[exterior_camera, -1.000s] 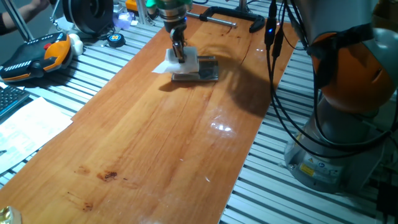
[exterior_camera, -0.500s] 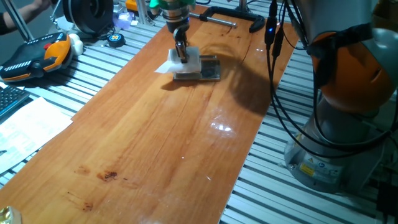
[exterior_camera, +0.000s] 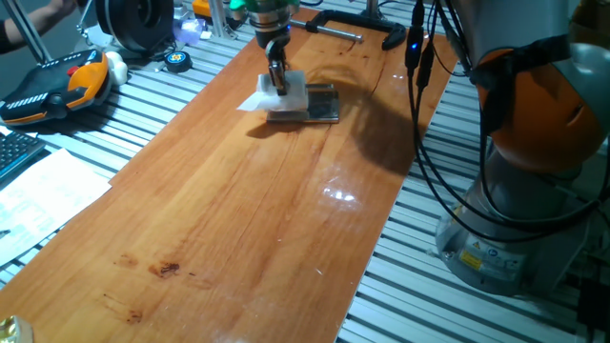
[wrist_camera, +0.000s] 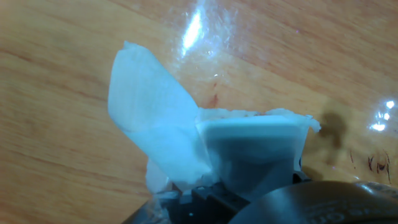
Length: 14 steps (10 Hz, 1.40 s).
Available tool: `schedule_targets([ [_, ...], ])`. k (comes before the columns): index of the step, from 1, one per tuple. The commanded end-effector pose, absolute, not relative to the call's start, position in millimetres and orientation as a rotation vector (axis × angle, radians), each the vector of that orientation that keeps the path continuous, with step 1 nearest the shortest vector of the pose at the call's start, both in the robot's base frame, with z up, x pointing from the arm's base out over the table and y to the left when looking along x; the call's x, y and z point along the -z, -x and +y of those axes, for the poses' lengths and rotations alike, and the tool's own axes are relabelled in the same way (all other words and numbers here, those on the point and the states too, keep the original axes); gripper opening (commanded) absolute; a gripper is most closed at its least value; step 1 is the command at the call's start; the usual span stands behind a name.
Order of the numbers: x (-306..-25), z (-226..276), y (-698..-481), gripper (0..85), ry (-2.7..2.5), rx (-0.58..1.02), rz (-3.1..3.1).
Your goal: Put the toilet paper on its holder
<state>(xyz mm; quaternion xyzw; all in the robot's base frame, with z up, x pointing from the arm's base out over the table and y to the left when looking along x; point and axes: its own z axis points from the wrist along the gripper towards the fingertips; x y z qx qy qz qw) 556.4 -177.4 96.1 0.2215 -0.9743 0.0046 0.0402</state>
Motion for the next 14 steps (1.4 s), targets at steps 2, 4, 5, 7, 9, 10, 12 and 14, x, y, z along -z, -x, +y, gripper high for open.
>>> schedule_targets([
  [2,-100,-183,-556,0.7,-0.674,-0.010,-2.975],
  [4,-103,-188,-554,0.7,-0.659,0.007,-2.978],
  [5,-104,-190,-553,0.7,-0.655,0.003,-2.982],
  [7,-107,-195,-551,1.0,-0.653,0.002,-2.985],
  [9,-108,-199,-547,1.0,-0.644,-0.001,-2.995],
  [10,-107,-202,-544,0.7,-0.635,-0.002,-3.000],
  [12,-106,-207,-537,1.0,-0.616,-0.004,-3.001],
  [14,-101,-212,-531,1.7,-0.601,-0.009,-3.000],
])
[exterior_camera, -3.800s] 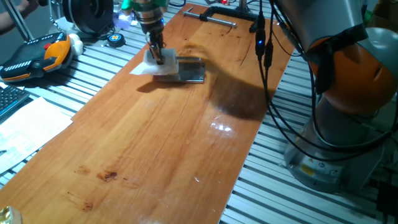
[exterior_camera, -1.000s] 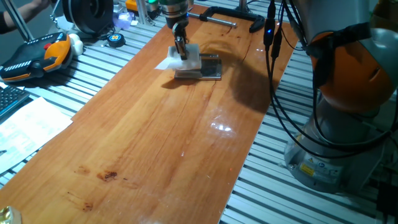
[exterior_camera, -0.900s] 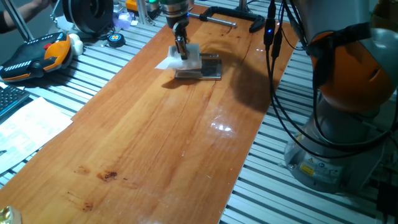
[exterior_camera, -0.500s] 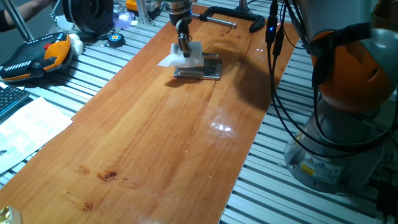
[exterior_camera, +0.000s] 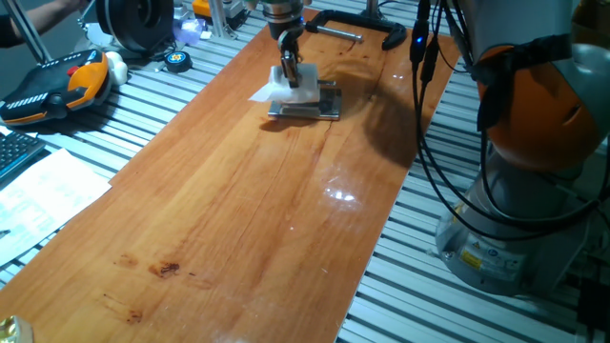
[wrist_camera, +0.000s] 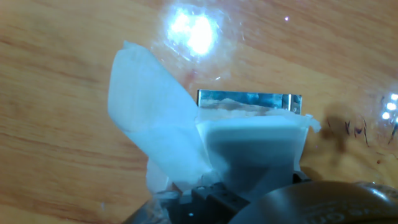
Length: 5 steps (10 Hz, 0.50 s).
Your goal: Put the toilet paper on its holder
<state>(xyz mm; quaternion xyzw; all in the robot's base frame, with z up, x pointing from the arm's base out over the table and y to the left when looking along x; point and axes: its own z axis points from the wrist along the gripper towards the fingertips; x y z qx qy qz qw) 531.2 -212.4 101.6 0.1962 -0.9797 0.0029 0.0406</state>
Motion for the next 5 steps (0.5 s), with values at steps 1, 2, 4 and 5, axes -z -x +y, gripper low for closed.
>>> schedule_targets([
  [1,-100.5,-214.2,-529.5,2.3,-0.595,-0.007,-2.996],
  [2,-100.6,-215.1,-528.3,3.0,-0.581,-0.004,-2.985],
  [4,-100.8,-215.4,-527.9,3.7,-0.572,0.002,-2.975],
  [5,-100.9,-215.3,-528.1,3.7,-0.571,0.002,-2.972],
])
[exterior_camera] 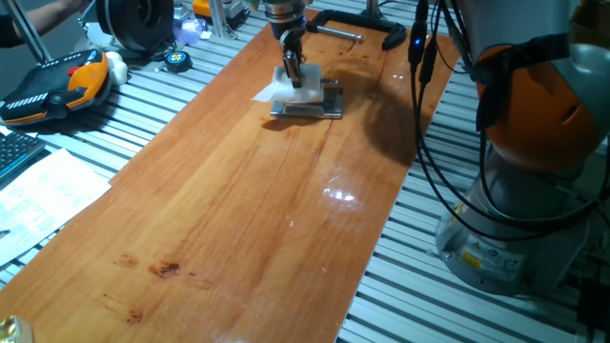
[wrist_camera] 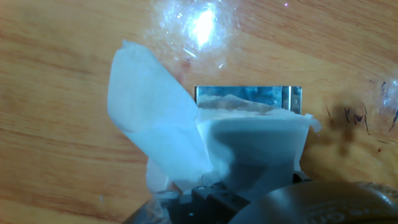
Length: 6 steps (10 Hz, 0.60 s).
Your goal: Put the toilet paper on its holder
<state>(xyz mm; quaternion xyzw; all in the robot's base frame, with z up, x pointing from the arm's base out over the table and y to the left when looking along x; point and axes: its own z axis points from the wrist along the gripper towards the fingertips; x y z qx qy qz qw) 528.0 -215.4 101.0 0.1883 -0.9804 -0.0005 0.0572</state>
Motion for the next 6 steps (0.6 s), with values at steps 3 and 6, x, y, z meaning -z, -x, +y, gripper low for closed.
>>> schedule_targets([
  [3,-101.4,-214.8,-529.6,0.7,-0.580,-0.021,-2.956],
  [6,-103.0,-216.1,-528.5,0.7,-0.557,0.004,-2.942],
])
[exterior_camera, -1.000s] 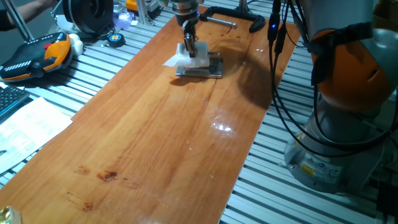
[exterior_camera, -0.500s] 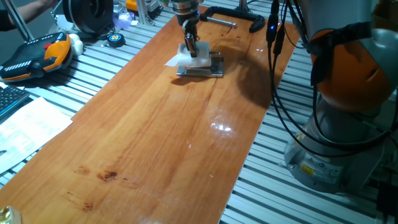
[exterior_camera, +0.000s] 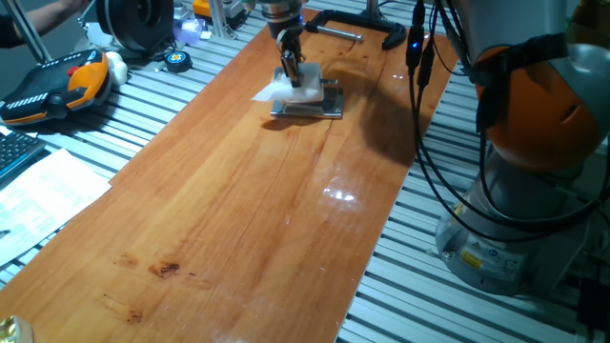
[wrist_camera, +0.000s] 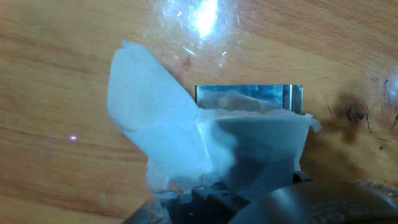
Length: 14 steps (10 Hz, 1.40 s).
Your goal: Put the toilet paper on its holder
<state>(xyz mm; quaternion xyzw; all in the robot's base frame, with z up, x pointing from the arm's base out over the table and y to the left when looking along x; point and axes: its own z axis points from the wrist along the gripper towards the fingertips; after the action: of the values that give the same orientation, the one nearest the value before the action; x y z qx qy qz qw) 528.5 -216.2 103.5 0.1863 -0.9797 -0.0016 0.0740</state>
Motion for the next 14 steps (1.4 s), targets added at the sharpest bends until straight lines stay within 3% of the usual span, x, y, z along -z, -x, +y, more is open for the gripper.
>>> schedule_targets([
  [1,-104.5,-217.0,-527.8,0.7,-0.559,0.010,-2.938],
  [14,-109.2,-217.4,-528.5,0.7,-0.549,-0.009,-2.884],
])
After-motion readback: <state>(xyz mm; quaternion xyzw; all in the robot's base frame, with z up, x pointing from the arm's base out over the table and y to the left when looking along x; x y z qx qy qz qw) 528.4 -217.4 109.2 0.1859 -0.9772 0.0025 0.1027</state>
